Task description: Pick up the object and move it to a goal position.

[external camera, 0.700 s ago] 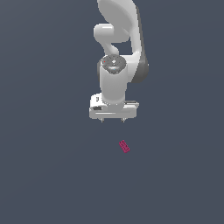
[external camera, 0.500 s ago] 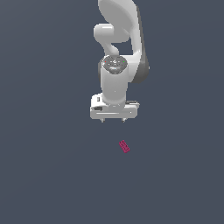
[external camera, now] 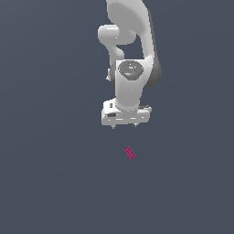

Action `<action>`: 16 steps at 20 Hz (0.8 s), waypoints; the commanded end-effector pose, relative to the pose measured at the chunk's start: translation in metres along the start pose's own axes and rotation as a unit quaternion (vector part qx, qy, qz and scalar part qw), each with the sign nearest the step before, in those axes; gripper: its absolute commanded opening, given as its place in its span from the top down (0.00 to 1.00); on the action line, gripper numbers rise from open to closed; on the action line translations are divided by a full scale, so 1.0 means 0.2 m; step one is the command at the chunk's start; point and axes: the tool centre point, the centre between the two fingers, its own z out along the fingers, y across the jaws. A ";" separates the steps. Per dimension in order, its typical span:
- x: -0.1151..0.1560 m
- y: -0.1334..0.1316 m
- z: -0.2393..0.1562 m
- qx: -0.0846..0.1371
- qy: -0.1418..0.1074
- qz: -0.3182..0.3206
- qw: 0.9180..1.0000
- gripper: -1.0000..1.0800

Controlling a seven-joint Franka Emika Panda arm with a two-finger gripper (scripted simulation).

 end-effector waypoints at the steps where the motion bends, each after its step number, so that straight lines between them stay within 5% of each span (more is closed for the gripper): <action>1: 0.01 0.00 0.00 0.000 0.000 -0.002 1.000 0.04; 16: 0.25 -0.07 0.23 -0.001 0.008 -0.122 0.993 0.04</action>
